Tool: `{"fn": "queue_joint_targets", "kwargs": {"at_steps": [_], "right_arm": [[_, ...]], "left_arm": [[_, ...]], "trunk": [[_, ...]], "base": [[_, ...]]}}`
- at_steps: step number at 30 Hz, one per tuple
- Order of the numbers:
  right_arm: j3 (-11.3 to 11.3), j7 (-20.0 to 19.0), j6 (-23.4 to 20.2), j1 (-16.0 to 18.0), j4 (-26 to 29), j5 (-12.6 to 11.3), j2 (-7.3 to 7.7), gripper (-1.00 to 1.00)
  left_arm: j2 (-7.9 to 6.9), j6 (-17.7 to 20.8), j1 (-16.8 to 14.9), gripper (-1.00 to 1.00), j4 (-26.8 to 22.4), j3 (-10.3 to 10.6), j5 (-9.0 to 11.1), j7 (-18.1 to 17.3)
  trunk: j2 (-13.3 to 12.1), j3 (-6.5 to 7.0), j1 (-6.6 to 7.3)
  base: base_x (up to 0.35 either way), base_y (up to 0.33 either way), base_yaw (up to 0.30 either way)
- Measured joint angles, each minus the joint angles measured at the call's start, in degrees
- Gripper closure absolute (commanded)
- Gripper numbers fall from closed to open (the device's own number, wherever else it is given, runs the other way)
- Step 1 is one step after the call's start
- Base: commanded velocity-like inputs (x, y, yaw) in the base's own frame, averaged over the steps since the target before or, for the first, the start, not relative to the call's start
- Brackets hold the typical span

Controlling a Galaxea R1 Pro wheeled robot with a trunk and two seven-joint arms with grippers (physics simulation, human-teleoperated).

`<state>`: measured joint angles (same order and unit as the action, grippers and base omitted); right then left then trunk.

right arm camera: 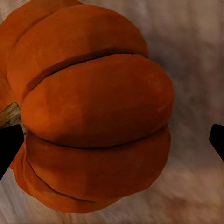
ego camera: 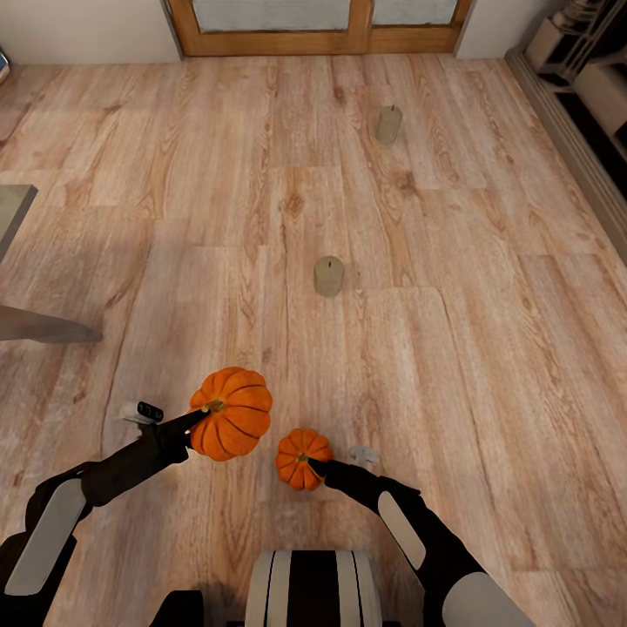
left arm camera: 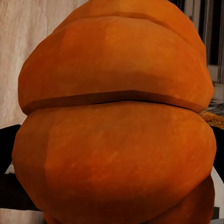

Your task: Place each of the two pumpkins and all three candles from the living room inside a cabinet in the living room (use any cabinet), then make sure every cabinet is closed, and position the cauldron so it is next to a table in the living room.

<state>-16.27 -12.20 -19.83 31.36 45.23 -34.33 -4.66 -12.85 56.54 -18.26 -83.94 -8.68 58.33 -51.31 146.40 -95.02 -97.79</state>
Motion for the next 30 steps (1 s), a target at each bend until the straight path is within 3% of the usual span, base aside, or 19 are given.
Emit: {"fn": "queue_joint_targets", "kwargs": {"at_steps": [30], "right_arm": [[-0.06,-0.01,0.01,0.0,-0.18,-0.17,-0.09,-1.0]], "left_arm": [[-0.07,-0.01,0.0,1.0,0.08,-0.01,0.0,0.01]], "trunk": [[0.0,0.0,0.0]], "base": [[0.0,0.016,0.0]]}}
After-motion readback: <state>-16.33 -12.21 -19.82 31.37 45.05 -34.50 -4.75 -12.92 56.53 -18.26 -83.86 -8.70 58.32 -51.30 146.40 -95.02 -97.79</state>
